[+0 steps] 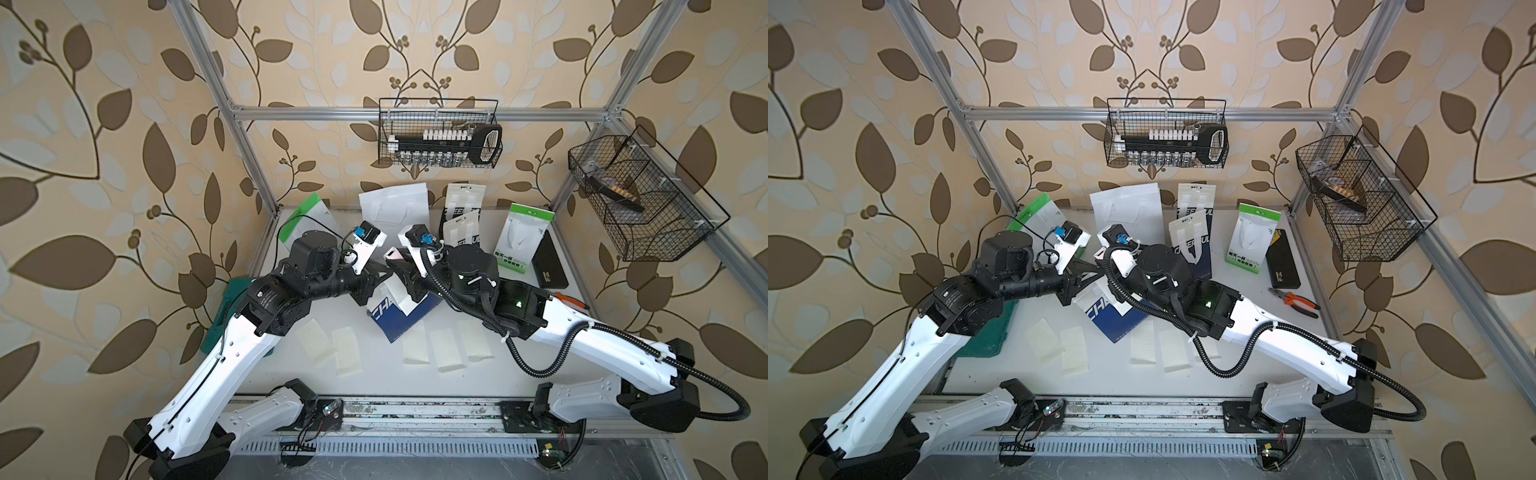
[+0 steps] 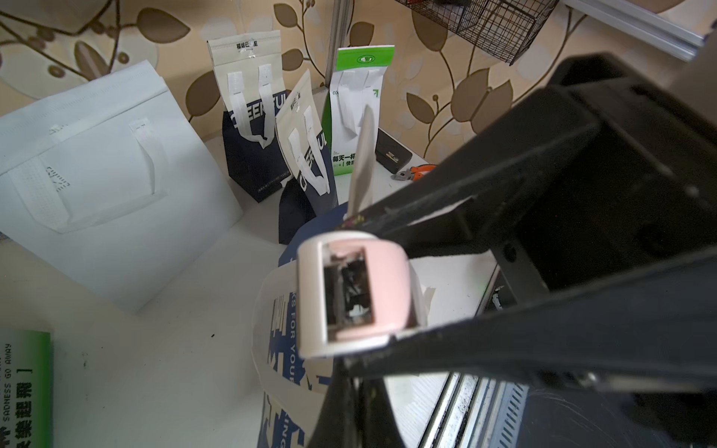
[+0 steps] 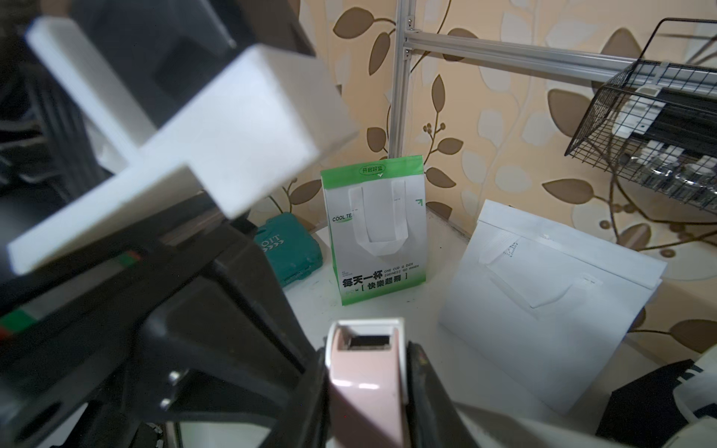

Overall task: Staple the receipts to the bags
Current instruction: Pick up the stapler from the takeout bag.

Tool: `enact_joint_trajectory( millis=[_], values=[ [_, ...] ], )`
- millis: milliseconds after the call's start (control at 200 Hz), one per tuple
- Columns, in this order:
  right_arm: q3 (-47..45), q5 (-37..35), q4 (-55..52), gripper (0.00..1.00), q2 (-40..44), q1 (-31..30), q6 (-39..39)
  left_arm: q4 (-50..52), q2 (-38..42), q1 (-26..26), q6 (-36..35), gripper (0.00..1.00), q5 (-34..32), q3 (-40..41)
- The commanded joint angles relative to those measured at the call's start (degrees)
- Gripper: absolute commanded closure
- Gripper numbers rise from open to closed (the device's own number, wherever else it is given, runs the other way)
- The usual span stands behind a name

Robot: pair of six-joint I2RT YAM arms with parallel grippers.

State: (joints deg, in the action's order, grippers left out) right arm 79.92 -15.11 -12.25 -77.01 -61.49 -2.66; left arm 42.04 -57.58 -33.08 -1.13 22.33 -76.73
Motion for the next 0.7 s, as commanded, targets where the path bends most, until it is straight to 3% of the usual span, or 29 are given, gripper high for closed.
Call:
enact_joint_trajectory(
  millis=[0,65,180,390,605,695],
  values=[
    [0.01,-8.01,1.23,0.91,-1.39,-0.96,0.93,-3.76,1.51,-0.58,0.34,1.0,1.37,-1.49],
    [-0.46,-14.42,3.68,1.0,-1.51,-0.99,2.51,-3.33,1.51,-0.55,0.29,1.0,1.02,-1.44],
    [0.34,-22.65,6.82,1.0,-2.13,0.15,4.19,-3.19,1.59,-0.53,0.51,1.0,0.58,-0.93],
    [1.82,-28.4,9.31,1.0,-2.16,3.31,4.36,-2.64,1.42,-0.57,0.95,1.0,-1.51,-0.31],
    [-2.07,-28.66,7.49,1.0,3.82,4.6,2.3,0.21,1.01,-0.45,4.09,1.0,-19.49,-1.1],
    [-4.91,-29.24,7.08,1.0,5.99,4.66,0.89,-1.76,1.01,-0.08,4.02,1.0,-23.26,0.63]
  ],
)
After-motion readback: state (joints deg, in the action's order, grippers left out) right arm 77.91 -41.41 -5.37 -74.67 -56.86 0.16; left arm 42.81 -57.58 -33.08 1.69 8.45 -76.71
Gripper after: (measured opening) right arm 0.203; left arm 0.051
